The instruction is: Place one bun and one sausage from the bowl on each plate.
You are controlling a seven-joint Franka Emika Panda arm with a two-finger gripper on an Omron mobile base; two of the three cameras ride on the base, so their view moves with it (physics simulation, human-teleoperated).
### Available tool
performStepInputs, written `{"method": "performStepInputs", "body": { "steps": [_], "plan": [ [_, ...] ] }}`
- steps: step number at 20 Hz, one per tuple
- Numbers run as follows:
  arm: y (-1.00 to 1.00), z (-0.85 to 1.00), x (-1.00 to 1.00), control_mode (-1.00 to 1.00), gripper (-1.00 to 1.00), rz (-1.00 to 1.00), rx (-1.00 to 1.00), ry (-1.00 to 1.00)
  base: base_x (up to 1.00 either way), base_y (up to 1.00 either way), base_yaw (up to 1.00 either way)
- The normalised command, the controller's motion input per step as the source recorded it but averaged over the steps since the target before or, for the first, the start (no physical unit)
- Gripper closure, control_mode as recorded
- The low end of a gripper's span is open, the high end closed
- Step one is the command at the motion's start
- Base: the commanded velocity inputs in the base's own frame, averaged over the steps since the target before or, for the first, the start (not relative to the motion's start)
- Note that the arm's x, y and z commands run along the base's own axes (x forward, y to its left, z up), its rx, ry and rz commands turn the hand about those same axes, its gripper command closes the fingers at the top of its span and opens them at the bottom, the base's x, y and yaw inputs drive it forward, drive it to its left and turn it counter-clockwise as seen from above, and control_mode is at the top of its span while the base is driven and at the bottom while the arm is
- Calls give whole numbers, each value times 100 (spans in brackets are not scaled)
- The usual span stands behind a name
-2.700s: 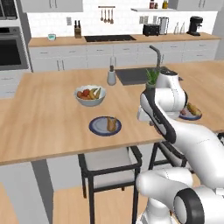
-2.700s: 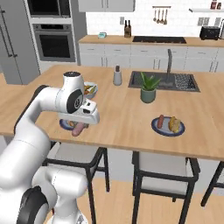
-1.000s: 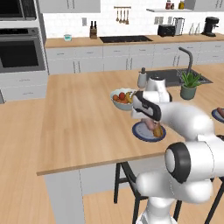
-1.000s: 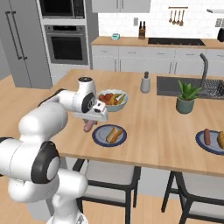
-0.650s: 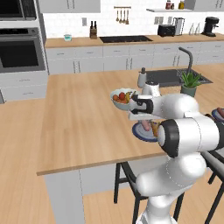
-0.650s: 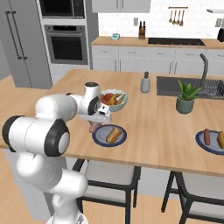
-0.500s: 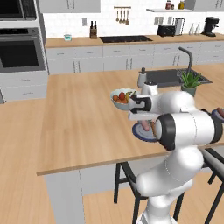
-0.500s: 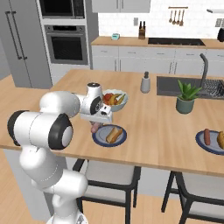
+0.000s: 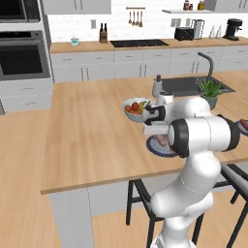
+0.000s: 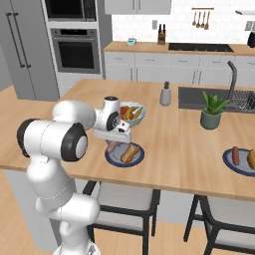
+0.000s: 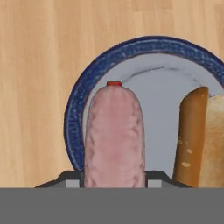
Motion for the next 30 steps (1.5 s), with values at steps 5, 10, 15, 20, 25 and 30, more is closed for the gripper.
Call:
{"method": "performStepInputs", "body": {
  "steps": [5,10,15,20,25,30],
  "plan": [
    [-12,-33,0,-100,100,0,0,1,0,0,0],
    [0,-9,8,-100,-100,0,0,1,0,0,0],
    [0,0,13,-100,-100,0,0,0,0,0,0],
    [3,46,-12,-100,-100,-1,0,0,0,0,0],
    [51,73,-70,-100,-100,0,0,0,0,0,0],
    [26,39,-90,-100,-100,0,0,-3,0,0,0]
  ]
}}
